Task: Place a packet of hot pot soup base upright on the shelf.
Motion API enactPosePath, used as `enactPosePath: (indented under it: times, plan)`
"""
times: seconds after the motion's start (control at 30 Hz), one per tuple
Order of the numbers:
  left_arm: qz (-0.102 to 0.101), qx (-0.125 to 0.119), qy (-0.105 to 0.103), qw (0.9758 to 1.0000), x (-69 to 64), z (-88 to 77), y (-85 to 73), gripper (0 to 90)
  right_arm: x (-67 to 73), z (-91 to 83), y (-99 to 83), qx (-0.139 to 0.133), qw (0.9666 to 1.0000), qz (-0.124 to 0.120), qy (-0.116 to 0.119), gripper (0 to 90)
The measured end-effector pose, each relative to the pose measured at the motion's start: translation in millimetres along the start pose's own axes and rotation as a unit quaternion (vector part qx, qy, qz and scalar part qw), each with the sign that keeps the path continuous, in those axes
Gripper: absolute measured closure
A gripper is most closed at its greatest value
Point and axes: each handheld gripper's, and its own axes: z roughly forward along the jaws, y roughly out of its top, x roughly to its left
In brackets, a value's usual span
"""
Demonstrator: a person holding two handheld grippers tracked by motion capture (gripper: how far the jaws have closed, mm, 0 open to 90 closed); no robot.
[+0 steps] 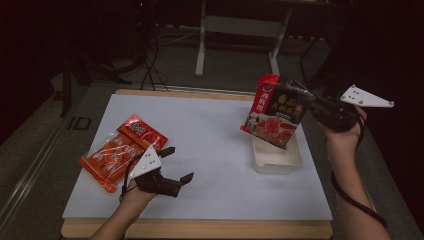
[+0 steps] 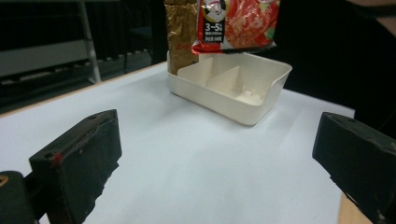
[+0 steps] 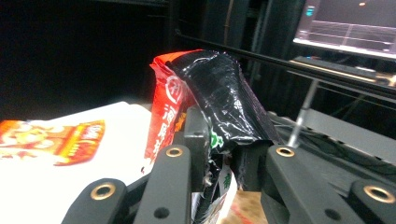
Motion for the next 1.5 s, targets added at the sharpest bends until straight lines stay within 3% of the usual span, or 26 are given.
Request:
enactPosePath:
  times: [0.1, 0.27, 0.63, 0.97, 1.07, 1.23, 1.37, 1.5]
  plan:
    - [0.007, -0.007, -0.001, 1.0000, 0.2, -1.5, -7.2, 2.0, -9.5, 1.6, -3.6, 0.008, 0.9999, 0.000, -0.014, 77.7]
    - [-0.025, -0.004, -0.025, 0.9994, 4.5, -3.0, -16.3, 2.1, -26.5, 4.7, -8.7, 0.030, 0.9991, 0.008, -0.030, 77.6]
    - [-0.030, 0.000, -0.014, 0.9994, 6.0, -3.0, -27.3, 2.1, -48.6, 15.8, -28.9, 0.044, 0.9975, 0.009, -0.054, 77.4]
    - [-0.035, 0.003, -0.012, 0.9993, 6.0, -1.1, -32.3, 2.1, -62.2, 28.0, -38.1, 0.042, 0.9986, -0.012, -0.032, 77.2]
    - [-0.038, 0.002, -0.011, 0.9992, 6.7, -2.0, -33.0, 2.1, -65.1, 30.6, -41.9, 0.046, 0.9984, 0.000, -0.032, 77.2]
    - [-0.037, 0.001, -0.012, 0.9992, 6.1, -2.4, -33.2, 2.1, -63.9, 36.3, -45.3, 0.064, 0.9971, -0.017, -0.036, 77.1]
    - [-0.036, 0.001, -0.015, 0.9992, 5.4, -1.8, -33.4, 2.2, -61.9, 42.9, -49.3, 0.069, 0.9966, -0.037, -0.025, 76.6]
    - [-0.036, 0.001, -0.017, 0.9992, 4.7, -1.7, -33.6, 2.1, -62.0, 47.7, -52.8, 0.066, 0.9971, -0.037, -0.014, 76.3]
